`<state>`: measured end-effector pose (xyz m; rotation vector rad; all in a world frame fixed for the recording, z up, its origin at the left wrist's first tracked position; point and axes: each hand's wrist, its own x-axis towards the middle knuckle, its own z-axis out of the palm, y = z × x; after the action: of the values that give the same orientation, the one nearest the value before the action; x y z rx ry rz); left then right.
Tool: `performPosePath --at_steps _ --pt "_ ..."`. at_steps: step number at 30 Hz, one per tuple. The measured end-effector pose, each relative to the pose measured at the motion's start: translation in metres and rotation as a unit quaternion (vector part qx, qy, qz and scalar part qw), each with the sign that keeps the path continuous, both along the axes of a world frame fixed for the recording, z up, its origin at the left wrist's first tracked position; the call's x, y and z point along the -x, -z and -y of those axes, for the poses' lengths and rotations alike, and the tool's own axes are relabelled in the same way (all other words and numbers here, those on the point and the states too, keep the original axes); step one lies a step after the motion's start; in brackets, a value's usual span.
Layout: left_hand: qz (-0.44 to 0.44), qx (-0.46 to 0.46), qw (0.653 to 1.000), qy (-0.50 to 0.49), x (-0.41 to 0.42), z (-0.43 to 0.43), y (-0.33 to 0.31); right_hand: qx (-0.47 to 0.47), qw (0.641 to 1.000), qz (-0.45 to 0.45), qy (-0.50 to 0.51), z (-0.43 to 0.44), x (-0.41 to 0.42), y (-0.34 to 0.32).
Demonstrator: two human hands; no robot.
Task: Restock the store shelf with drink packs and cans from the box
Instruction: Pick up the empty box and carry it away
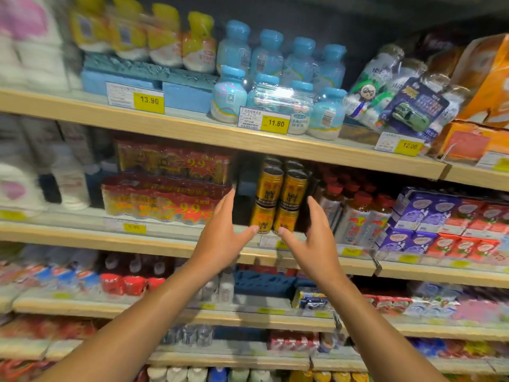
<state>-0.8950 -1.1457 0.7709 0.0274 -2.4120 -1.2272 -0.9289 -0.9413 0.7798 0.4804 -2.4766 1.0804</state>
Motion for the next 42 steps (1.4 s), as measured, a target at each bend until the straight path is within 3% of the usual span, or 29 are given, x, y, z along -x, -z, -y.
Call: performPosePath --at_steps 5,15,20,27,34,42 --pt "-0.005 0.025 0.999 -0.021 -0.078 0.013 0.027 -0.007 0.999 -0.013 -0.045 0.013 -0.059 0.029" --pt "0.095 0.098 0.985 -0.103 -0.229 0.123 0.112 -0.046 0.976 0.116 -0.180 0.109 -0.162 0.119" --pt "0.177 0.117 0.964 -0.160 -0.290 0.197 0.165 -0.085 0.952 0.175 -0.236 0.182 -0.191 0.172" --pt "0.311 0.158 0.925 -0.149 -0.346 0.308 0.267 -0.157 0.905 0.281 -0.278 0.287 -0.225 0.291" --pt "0.418 0.187 0.888 -0.044 -0.353 0.417 0.457 -0.244 0.840 0.394 -0.283 0.372 -0.250 0.500" --pt "0.518 0.293 0.800 0.076 -0.359 0.472 0.720 -0.339 0.772 0.472 -0.258 0.404 -0.282 0.740"
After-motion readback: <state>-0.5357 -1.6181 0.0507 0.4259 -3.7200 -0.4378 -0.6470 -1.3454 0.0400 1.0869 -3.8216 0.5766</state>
